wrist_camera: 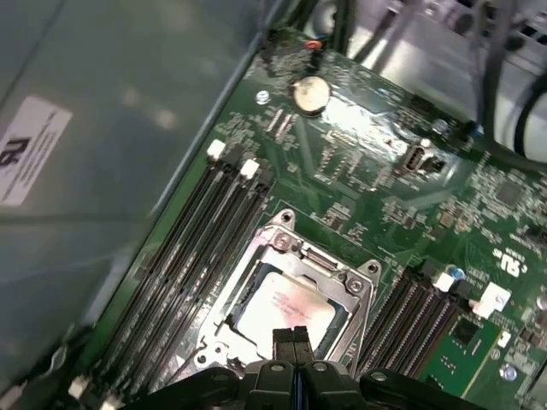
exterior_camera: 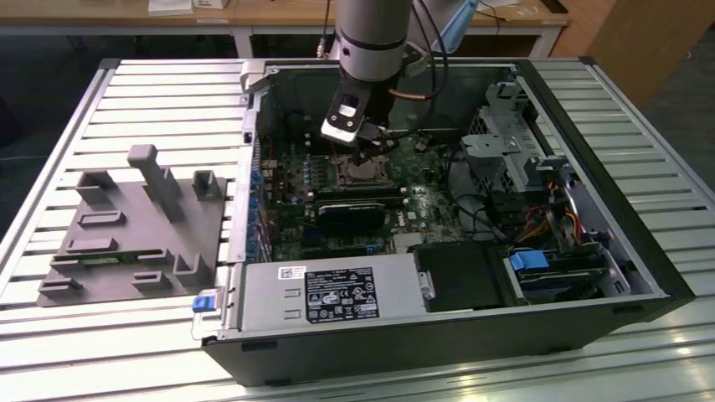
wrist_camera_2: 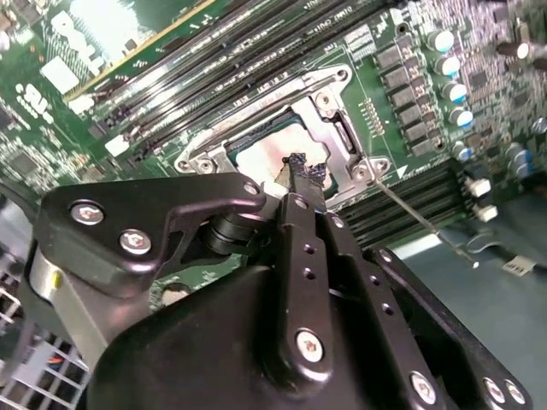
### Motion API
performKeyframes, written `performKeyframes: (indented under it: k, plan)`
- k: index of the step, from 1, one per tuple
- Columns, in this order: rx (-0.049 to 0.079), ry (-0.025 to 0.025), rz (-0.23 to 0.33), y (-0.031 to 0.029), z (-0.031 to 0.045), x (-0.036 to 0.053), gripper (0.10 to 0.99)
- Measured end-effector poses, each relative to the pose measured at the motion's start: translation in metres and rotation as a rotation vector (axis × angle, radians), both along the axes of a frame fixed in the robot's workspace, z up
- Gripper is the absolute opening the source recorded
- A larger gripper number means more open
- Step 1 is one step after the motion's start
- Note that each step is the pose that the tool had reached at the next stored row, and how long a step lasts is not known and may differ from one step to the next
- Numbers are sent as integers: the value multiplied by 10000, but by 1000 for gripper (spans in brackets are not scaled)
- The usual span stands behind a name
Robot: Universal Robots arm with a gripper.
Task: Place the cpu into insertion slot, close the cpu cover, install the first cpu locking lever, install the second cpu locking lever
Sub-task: 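Close the cpu cover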
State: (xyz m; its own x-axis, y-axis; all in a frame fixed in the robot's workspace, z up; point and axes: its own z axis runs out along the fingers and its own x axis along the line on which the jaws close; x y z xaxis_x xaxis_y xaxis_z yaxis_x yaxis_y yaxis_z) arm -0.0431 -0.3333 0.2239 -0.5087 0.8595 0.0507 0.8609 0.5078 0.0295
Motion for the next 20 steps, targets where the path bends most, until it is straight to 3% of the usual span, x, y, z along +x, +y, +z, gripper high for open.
performKeyframes:
  k: [6,12,20]
  plan:
    - [0,0,1091,0,-4,0,106]
    - [-4,-64,2035,0,-9,0,106]
    - [34,-90,3311,0,-12,0,106]
